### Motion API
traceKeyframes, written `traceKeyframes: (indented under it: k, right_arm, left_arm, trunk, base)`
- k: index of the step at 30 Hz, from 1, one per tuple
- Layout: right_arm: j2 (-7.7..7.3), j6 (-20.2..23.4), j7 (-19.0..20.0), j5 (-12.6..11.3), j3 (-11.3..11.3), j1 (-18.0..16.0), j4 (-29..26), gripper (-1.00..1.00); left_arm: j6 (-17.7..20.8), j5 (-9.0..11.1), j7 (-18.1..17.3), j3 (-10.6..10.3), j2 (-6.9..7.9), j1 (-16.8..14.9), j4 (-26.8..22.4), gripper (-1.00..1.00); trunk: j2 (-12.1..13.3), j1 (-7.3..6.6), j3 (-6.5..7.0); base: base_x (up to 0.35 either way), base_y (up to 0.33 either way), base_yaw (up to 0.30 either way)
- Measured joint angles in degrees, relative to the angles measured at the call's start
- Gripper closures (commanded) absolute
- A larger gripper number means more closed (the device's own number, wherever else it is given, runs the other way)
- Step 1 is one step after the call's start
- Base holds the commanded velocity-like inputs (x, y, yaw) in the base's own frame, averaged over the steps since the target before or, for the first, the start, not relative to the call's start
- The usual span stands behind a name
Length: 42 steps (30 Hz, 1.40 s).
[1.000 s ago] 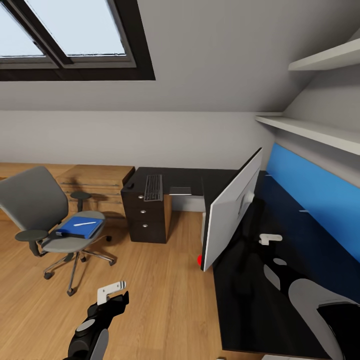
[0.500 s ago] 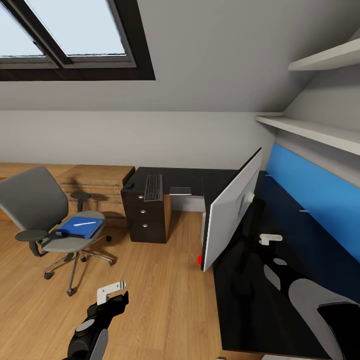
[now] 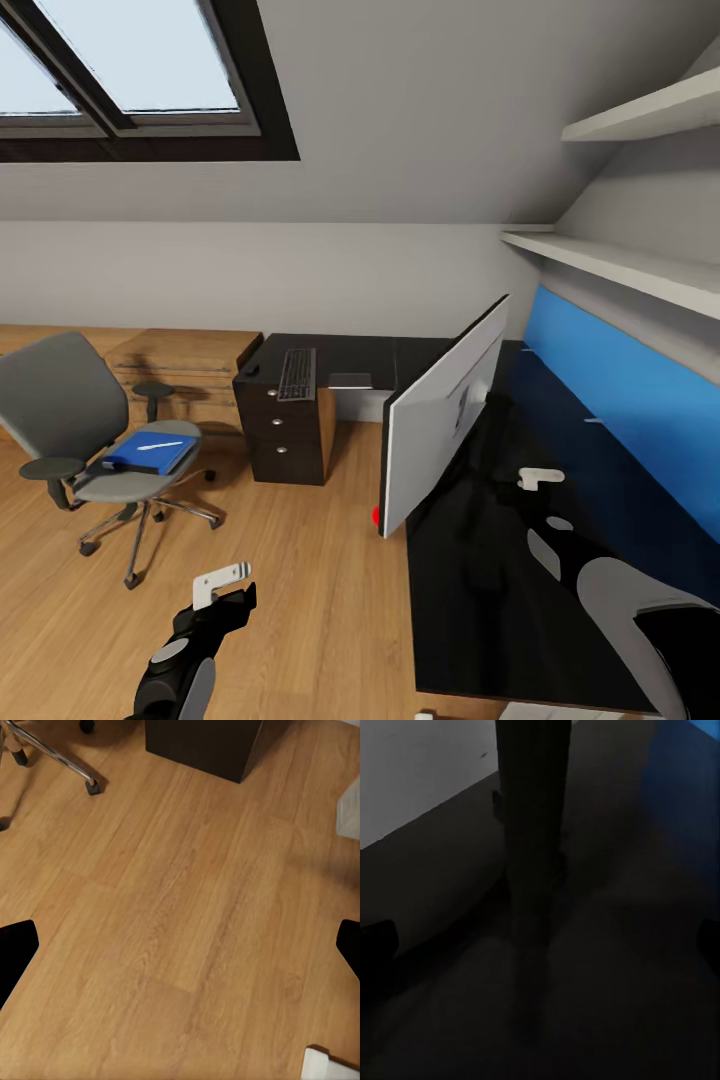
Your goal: In the bedroom, organize the workspace by keeping the computer under the desk, ensuring the monitor is on the desk, placing the keyboard on the desk next to the monitor, placing the mouse on the desk next to the keyboard, moving the folder from the swivel chair onto the desk next to the mouse, stacking the notebook on top of the folder with the pen on top of the notebook, and positioning the swivel chair next to the desk.
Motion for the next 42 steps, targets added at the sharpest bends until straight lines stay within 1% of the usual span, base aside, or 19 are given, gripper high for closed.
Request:
traceKeyframes:
  k: [12, 19, 27, 34, 42]
  right_arm:
    - [-0.06, 0.0, 0.0, 0.0, -0.01, 0.0, 0.0, -1.0]
    - [-0.11, -0.05, -0.07, 0.08, -0.06, 0.0, 0.23, -1.0]
    - [-0.15, -0.01, -0.08, 0.1, -0.03, 0.0, 0.49, -1.0]
    - [-0.08, 0.0, -0.08, 0.17, 0.01, 0.0, 0.84, -1.0]
    - [-0.14, 0.0, -0.08, 0.12, -0.02, 0.0, 0.95, -1.0]
  left_arm:
    - [0.06, 0.0, 0.06, 0.12, 0.08, 0.0, 0.04, -1.0]
    - [0.08, 0.0, 0.01, 0.12, 0.09, 0.0, 0.04, -1.0]
    - [0.18, 0.12, -0.03, 0.05, 0.09, 0.0, -0.06, -1.0]
    - [0.13, 0.15, -0.03, 0.04, 0.06, 0.0, -0.09, -1.0]
    - [0.11, 0.05, -0.04, 0.02, 0.01, 0.0, -0.09, -1.0]
  trunk:
    - [0.0, 0.0, 0.0]
    - [0.0, -0.02, 0.0]
    - [0.0, -0.01, 0.0]
    - [0.0, -0.02, 0.0]
    - [0.0, -0.01, 0.0]
  base:
    - [0.0, -0.01, 0.0]
    - [0.17, 0.0, 0.0]
    - [0.064, 0.0, 0.0]
    - [0.185, 0.0, 0.0]
    - [0.084, 0.0, 0.0]
